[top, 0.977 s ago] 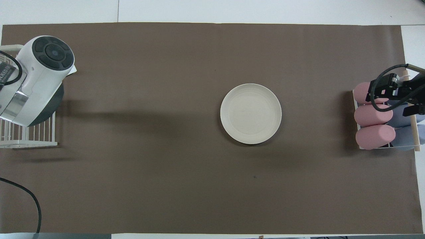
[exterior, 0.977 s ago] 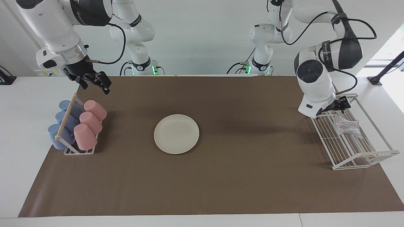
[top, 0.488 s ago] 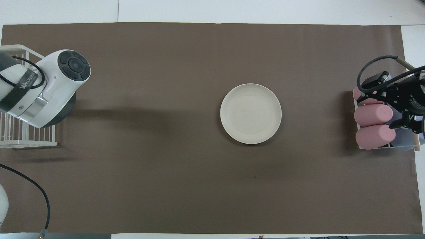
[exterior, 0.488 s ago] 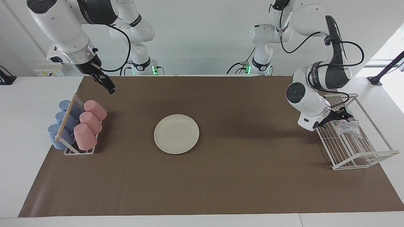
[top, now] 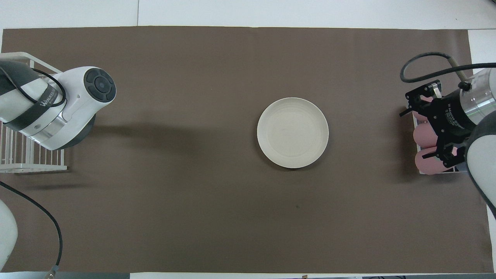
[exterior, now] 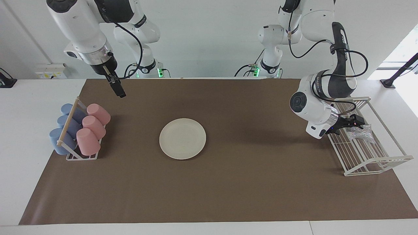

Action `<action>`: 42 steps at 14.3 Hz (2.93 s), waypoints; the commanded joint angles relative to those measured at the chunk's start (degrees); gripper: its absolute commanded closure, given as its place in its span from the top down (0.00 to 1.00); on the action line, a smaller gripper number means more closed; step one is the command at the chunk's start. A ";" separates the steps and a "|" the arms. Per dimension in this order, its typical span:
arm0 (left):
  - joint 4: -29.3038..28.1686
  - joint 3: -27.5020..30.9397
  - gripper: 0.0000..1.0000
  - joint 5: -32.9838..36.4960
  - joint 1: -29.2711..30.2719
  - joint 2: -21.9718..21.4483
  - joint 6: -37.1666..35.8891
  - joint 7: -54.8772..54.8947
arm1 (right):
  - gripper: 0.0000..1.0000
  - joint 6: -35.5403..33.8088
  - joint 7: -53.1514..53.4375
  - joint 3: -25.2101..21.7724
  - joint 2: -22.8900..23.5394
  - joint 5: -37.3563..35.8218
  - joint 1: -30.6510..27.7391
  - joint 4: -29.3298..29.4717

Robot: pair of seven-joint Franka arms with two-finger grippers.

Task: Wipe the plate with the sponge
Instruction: 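Grasp the clear scrubber in the wire basket with the left gripper, then carry the scrubber toward the plate while the right gripper approaches it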

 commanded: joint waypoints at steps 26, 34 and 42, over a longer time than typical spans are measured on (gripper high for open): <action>27.81 0.71 0.00 -51.21 -3.83 -2.29 -24.11 -1.80 | 1.00 0.43 16.75 7.53 -2.68 1.43 -0.08 -2.77; 26.94 0.54 0.00 -86.11 0.39 -4.92 -21.49 -10.69 | 1.00 8.76 31.59 15.44 -3.29 5.27 -0.08 -3.82; 1.23 0.45 0.00 -116.07 1.45 -16.68 -4.36 -3.26 | 1.00 17.22 39.17 16.77 -6.19 7.49 4.23 -10.42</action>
